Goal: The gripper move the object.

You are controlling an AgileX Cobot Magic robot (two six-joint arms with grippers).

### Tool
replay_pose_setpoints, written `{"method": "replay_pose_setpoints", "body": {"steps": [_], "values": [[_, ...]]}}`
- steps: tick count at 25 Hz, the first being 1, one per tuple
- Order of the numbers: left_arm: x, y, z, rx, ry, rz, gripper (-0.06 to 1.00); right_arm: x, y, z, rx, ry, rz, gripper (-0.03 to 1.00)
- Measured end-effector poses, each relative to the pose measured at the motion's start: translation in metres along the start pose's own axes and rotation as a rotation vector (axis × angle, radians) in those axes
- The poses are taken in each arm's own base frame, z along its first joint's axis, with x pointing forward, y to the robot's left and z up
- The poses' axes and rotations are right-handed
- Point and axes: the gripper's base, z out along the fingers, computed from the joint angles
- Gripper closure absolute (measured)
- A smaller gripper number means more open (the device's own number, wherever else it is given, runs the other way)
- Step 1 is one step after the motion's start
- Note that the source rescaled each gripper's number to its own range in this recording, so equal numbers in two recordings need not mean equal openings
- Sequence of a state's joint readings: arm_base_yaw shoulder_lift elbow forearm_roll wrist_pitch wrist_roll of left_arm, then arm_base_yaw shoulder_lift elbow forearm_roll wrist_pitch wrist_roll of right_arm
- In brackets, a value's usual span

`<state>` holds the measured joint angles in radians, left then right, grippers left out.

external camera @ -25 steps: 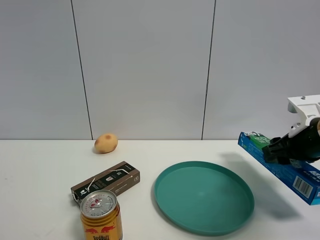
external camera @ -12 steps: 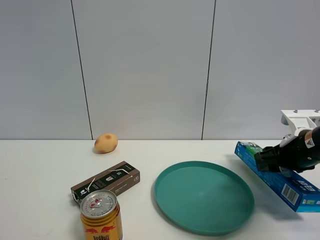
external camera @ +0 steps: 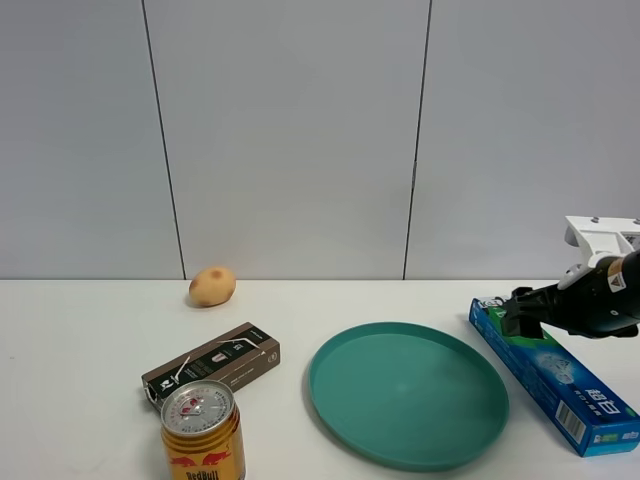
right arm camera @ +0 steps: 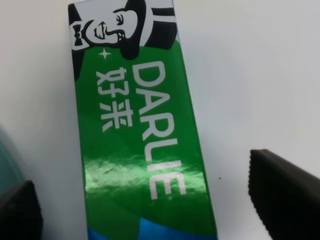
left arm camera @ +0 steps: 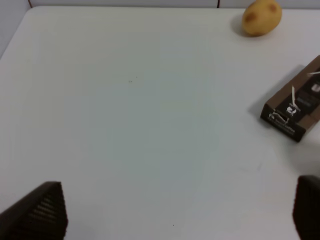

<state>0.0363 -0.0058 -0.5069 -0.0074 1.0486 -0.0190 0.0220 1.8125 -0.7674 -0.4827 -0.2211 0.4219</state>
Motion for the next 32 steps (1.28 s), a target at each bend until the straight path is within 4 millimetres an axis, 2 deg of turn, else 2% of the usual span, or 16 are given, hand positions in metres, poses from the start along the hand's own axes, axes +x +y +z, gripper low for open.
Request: {"method": "replay_pose_setpoints", "body": {"steps": [2, 5, 8, 10, 14, 18, 22, 25, 29, 30, 32], "values": [[0.000, 0.000, 0.000, 0.000, 0.000, 0.000, -0.06, -0.005, 0.000, -0.005, 0.004, -0.017, 0.007, 0.11], [0.000, 0.000, 0.000, 0.000, 0.000, 0.000, -0.06, -0.027, 0.001, -0.032, 0.015, -0.112, 0.023, 0.09], [0.000, 0.000, 0.000, 0.000, 0.000, 0.000, -0.06, -0.054, 0.003, -0.074, 0.022, -0.258, 0.025, 0.08], [0.000, 0.000, 0.000, 0.000, 0.000, 0.000, -0.06, -0.071, 0.006, -0.110, 0.027, -0.372, 0.016, 0.08], [0.000, 0.000, 0.000, 0.000, 0.000, 0.000, -0.06, -0.086, 0.009, -0.175, 0.063, -0.523, 0.002, 0.08], [0.000, 0.000, 0.000, 0.000, 0.000, 0.000, -0.06, -0.082, 0.009, -0.234, 0.140, -0.592, -0.021, 0.08], [0.000, 0.000, 0.000, 0.000, 0.000, 0.000, -0.06, -0.064, 0.009, -0.293, 0.239, -0.646, -0.057, 0.08], [0.000, 0.000, 0.000, 0.000, 0.000, 0.000, -0.06, -0.047, 0.008, -0.326, 0.308, -0.617, -0.083, 0.08], [0.000, 0.000, 0.000, 0.000, 0.000, 0.000, -0.06, -0.033, 0.009, -0.363, 0.329, -0.466, -0.072, 0.08], [0.000, 0.000, 0.000, 0.000, 0.000, 0.000, -0.06, -0.033, 0.009, -0.363, 0.329, -0.466, -0.072, 0.08], [0.000, 0.000, 0.000, 0.000, 0.000, 0.000, -0.06, -0.025, 0.013, -0.373, 0.295, -0.361, -0.057, 0.08]]}}
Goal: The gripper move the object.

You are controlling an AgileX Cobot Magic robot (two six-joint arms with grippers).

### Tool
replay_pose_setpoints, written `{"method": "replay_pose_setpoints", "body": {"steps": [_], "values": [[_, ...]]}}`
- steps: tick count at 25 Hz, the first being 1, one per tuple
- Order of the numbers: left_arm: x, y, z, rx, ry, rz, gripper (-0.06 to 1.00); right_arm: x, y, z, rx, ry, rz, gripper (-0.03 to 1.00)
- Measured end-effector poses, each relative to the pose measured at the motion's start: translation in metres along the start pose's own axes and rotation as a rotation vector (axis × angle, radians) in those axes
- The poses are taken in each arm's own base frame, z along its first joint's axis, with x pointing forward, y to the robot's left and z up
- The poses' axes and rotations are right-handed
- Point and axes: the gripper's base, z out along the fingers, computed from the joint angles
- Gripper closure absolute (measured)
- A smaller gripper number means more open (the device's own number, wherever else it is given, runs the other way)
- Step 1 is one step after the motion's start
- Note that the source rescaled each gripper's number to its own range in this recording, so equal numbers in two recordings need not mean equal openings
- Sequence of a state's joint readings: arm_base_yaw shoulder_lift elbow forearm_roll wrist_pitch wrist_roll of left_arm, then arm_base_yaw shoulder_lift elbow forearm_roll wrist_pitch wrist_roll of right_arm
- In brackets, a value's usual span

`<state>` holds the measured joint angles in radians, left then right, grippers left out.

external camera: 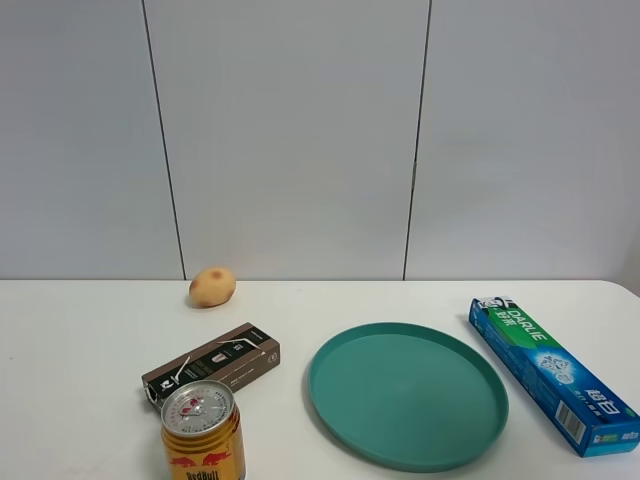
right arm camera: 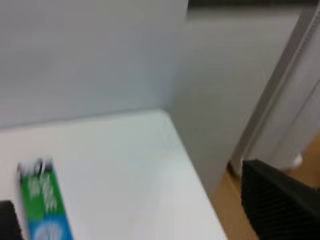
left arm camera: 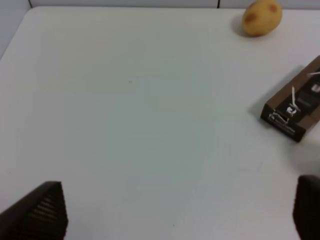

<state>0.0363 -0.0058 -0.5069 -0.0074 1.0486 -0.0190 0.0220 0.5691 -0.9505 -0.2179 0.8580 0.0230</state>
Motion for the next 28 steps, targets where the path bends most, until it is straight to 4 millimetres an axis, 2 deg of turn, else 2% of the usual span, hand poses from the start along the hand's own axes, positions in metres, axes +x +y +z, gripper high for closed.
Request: {"method": "replay_pose_setpoints", "body": {"steps": [5, 13, 23, 28], "values": [[0.000, 0.000, 0.000, 0.000, 0.000, 0.000, -0.06, 0.019, 0.007, -0.017, -0.102, 0.206, 0.011, 0.08], [0.000, 0.000, 0.000, 0.000, 0.000, 0.000, -0.06, 0.050, 0.013, -0.039, -0.168, 0.225, 0.039, 0.08], [0.000, 0.000, 0.000, 0.000, 0.000, 0.000, -0.06, 0.112, 0.027, -0.036, -0.232, 0.233, 0.073, 0.08], [0.000, 0.000, 0.000, 0.000, 0.000, 0.000, -0.06, 0.136, 0.037, -0.030, -0.287, 0.205, 0.113, 0.08]]}}
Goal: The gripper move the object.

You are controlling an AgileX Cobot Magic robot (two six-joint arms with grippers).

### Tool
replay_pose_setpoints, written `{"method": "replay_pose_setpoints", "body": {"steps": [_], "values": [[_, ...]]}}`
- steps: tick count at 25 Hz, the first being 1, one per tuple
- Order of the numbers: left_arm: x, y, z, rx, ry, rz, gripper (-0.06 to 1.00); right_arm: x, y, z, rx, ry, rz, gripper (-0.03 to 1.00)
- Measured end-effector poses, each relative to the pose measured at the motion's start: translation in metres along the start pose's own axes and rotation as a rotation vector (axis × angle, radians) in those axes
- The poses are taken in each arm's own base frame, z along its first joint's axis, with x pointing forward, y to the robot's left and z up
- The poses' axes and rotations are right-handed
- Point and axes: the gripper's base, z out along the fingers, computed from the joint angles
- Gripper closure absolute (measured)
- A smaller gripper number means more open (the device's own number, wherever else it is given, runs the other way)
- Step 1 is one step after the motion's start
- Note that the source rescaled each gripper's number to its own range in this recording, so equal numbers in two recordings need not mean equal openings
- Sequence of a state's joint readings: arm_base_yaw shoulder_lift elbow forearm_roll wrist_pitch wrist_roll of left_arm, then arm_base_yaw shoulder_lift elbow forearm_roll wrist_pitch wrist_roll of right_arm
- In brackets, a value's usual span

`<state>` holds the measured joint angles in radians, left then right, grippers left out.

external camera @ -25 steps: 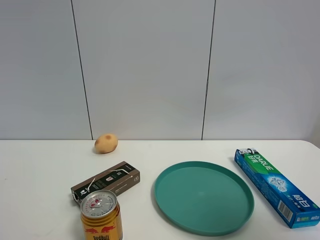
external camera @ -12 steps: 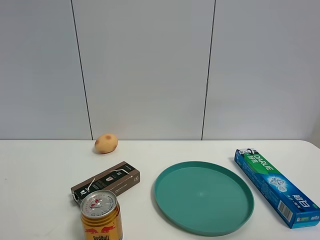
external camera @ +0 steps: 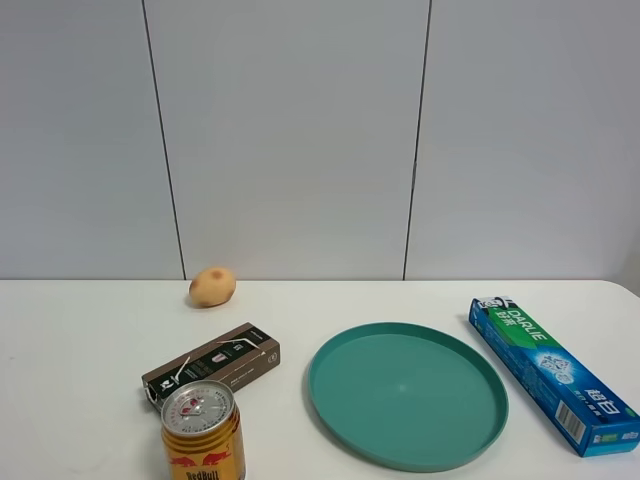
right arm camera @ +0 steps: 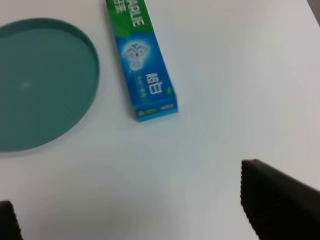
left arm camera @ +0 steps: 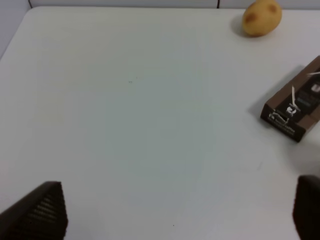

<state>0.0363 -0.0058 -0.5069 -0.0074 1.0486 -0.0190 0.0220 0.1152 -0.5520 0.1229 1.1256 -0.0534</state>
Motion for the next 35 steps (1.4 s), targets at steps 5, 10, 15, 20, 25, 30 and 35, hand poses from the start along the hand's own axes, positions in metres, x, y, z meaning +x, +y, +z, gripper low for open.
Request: {"method": "replay_pose_setpoints", "body": {"steps": [5, 10, 15, 20, 25, 30, 35], "values": [[0.000, 0.000, 0.000, 0.000, 0.000, 0.000, -0.06, 0.009, 0.000, 0.009, -0.007, -0.027, 0.011, 0.08], [0.000, 0.000, 0.000, 0.000, 0.000, 0.000, -0.06, 0.008, -0.001, 0.009, -0.003, -0.035, 0.018, 0.08], [0.000, 0.000, 0.000, 0.000, 0.000, 0.000, -0.06, 0.013, -0.003, 0.002, 0.024, -0.097, 0.027, 0.08], [0.000, 0.000, 0.000, 0.000, 0.000, 0.000, -0.06, 0.015, -0.006, -0.002, 0.062, -0.122, 0.056, 0.08], [0.000, 0.000, 0.000, 0.000, 0.000, 0.000, -0.06, 0.015, -0.006, -0.002, 0.065, -0.122, 0.061, 0.08], [0.000, 0.000, 0.000, 0.000, 0.000, 0.000, -0.06, 0.015, -0.006, -0.002, 0.061, -0.122, 0.064, 0.08], [0.000, 0.000, 0.000, 0.000, 0.000, 0.000, -0.06, 0.015, -0.006, -0.002, 0.061, -0.122, 0.064, 0.08]]}}
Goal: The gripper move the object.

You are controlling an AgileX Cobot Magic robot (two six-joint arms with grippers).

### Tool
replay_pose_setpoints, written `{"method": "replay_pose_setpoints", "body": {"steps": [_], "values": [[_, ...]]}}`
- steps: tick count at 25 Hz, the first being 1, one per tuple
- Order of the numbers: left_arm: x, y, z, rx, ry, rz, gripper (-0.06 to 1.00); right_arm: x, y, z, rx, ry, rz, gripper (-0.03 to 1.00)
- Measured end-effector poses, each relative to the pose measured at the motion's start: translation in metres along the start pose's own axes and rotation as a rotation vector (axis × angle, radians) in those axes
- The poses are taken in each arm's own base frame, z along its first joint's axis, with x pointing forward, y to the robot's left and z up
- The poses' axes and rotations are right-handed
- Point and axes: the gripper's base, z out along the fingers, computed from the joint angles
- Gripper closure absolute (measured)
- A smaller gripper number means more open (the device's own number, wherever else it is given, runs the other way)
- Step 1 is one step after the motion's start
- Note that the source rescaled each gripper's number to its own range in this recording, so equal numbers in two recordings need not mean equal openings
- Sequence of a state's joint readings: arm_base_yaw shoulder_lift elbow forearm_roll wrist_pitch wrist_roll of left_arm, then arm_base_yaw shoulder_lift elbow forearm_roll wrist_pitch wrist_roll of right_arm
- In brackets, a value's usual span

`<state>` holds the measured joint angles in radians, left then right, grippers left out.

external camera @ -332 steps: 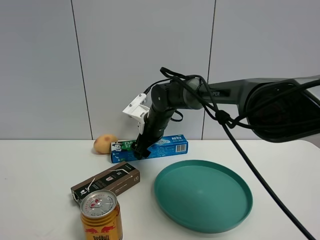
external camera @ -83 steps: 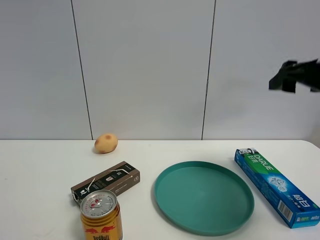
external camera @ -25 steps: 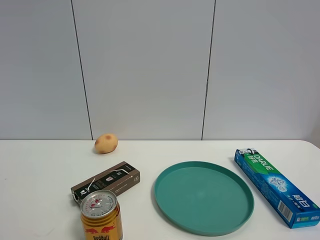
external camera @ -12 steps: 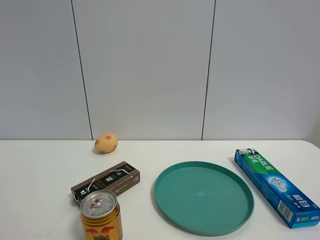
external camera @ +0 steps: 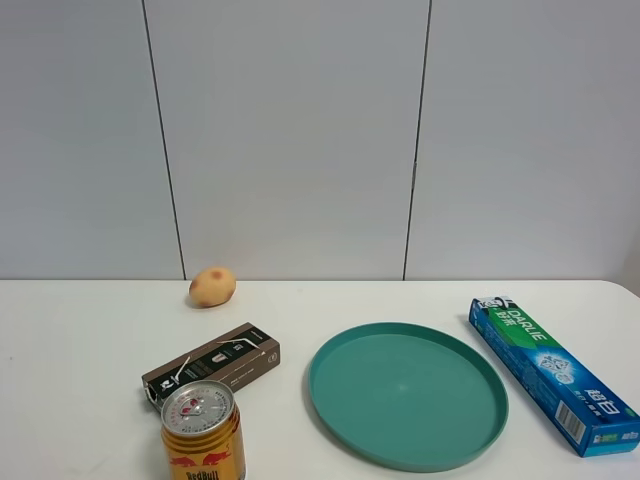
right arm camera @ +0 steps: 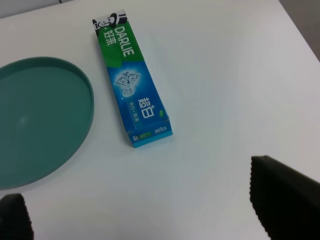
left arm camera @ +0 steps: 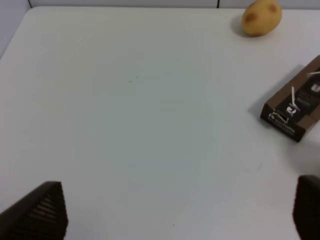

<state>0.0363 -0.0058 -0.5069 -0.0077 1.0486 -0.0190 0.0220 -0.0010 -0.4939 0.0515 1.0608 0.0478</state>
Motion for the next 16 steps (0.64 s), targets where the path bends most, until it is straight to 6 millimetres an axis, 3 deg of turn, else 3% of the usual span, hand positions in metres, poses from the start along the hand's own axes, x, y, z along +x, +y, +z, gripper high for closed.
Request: {"method": "replay_pose_setpoints", "body": {"steps": [16], "values": [[0.0000, 0.0000, 0.0000, 0.000, 0.000, 0.000, -0.06, 0.0000, 0.0000, 0.0000, 0.000, 0.000, 0.000, 0.08]]}}
